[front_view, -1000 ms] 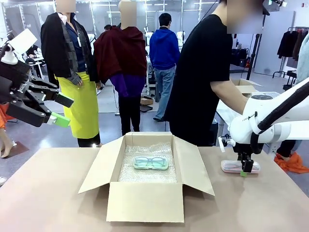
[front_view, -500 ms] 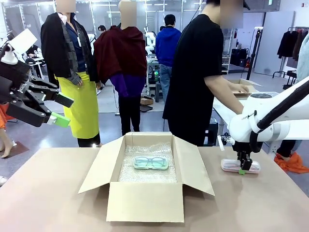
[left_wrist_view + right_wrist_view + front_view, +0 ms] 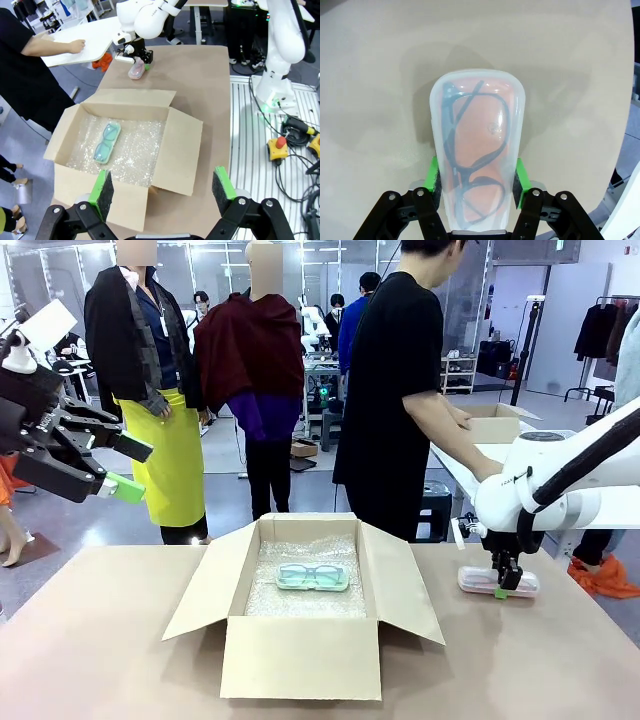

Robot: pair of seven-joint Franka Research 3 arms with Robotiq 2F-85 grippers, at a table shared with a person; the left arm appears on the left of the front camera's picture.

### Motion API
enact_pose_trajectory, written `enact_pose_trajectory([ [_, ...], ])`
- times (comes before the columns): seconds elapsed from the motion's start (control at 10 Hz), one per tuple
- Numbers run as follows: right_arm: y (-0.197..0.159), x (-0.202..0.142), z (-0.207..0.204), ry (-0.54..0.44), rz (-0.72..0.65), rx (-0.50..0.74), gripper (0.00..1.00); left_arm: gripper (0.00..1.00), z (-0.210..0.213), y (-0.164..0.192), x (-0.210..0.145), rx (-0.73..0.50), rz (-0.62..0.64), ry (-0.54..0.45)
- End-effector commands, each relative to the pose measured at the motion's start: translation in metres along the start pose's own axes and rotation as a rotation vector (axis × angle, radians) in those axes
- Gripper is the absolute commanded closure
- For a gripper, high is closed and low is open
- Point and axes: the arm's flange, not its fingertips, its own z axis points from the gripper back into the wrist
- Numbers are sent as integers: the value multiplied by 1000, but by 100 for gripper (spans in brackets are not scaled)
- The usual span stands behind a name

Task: Pack the glasses set securely to prepare it for shipping.
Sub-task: Put the Glasses case from the right side of the table into the Package Box.

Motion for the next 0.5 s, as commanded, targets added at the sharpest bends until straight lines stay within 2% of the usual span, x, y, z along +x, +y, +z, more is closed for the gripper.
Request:
enact_pose_trajectory([
  [0.0, 2, 2, 40, -2, -32, -52, 81, 0, 2, 0, 0, -19, -18, -15],
  [0.1, 1, 9, 77, -5, -58, -29, 81, 0, 2, 0, 0, -19, -18, -15],
  [0.2, 3, 17, 103, 73, -117, -27, 81, 0, 2, 0, 0, -19, -18, -15],
  [0.4, 1, 31, 139, 105, -121, -34, 81, 0, 2, 0, 0, -19, -18, -15],
])
